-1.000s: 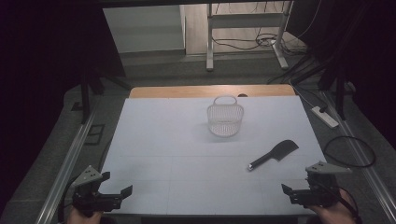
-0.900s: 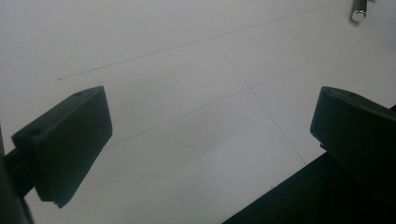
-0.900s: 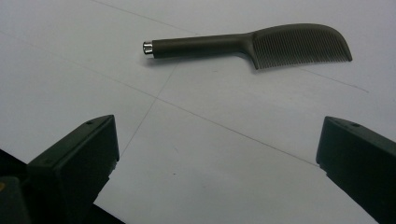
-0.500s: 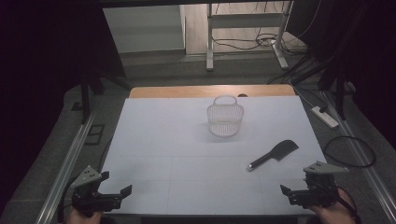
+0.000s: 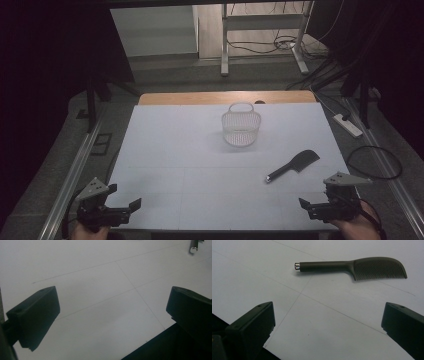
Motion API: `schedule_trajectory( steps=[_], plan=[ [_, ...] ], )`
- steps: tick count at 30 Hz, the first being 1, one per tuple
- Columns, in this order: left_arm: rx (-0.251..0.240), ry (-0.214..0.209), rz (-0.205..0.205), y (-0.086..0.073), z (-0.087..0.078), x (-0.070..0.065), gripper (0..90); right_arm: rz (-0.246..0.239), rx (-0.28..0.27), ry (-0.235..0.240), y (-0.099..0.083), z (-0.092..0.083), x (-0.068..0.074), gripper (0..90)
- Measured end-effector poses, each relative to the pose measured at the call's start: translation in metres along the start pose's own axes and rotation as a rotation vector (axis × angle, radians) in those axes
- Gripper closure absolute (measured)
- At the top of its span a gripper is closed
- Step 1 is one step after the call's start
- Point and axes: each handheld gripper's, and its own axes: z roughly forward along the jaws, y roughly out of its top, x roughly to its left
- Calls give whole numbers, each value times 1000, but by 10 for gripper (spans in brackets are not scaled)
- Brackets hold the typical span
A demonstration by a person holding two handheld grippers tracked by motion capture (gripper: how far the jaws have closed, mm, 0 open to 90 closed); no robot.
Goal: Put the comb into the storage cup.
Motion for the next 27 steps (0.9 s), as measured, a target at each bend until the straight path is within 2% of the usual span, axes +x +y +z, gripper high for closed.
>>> schedule_trajectory(
  steps=[7, 13, 15, 19, 25, 27],
  plan=[
    [0, -9, -9, 0, 0, 1, 0, -15, -8, 38, 7, 4, -2, 0],
    [-1, -14, -16, 0, 0, 2, 0, -2, -4, 66, 12, 10, -5, 0],
    [-1, -17, -18, 0, 0, 3, 0, 4, -29, 90, 15, 12, -5, 0],
    [-5, -20, -24, 0, 0, 3, 0, -6, -48, 85, 19, 14, -5, 0],
    [-6, -22, -26, 0, 0, 3, 0, -27, -35, 100, 24, 19, -6, 0],
    [-6, -23, -27, 0, 0, 4, 0, -20, -32, 109, 26, 21, -6, 0]
  ],
)
